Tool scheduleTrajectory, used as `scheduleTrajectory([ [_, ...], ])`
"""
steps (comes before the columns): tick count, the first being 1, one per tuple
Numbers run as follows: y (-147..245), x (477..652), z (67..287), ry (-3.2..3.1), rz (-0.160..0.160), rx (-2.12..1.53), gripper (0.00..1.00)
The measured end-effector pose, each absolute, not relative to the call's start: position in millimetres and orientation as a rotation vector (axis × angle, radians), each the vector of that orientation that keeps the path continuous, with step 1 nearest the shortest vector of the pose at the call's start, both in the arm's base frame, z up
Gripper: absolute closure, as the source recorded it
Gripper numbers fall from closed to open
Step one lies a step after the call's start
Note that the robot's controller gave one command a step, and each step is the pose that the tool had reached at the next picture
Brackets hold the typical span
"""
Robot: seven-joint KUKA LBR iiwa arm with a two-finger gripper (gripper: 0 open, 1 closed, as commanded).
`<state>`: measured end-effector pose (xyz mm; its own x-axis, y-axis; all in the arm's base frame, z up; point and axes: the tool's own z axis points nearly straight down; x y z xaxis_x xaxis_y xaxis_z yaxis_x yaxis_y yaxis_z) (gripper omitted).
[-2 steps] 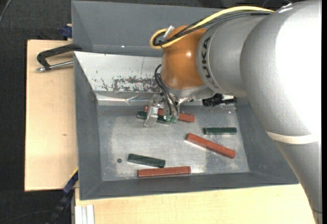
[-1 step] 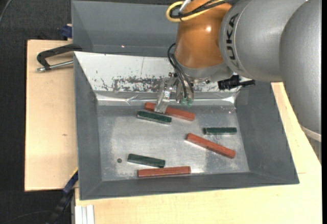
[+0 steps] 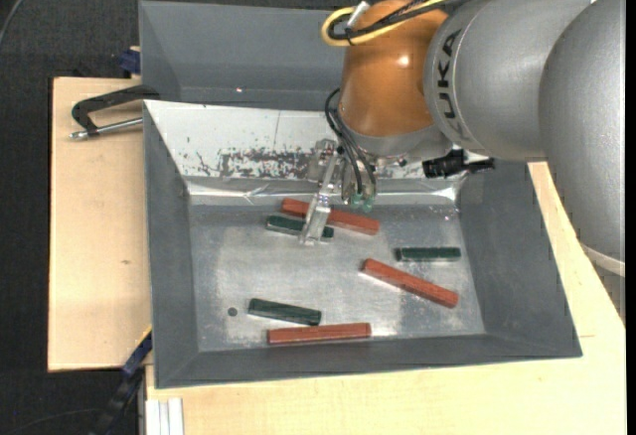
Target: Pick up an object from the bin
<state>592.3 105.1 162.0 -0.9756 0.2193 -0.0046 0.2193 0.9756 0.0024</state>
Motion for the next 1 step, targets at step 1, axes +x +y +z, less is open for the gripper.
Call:
scheduleTrajectory([
  [1,81.3,592.2,68.2,3.123,-0.001,0.353,0.0],
])
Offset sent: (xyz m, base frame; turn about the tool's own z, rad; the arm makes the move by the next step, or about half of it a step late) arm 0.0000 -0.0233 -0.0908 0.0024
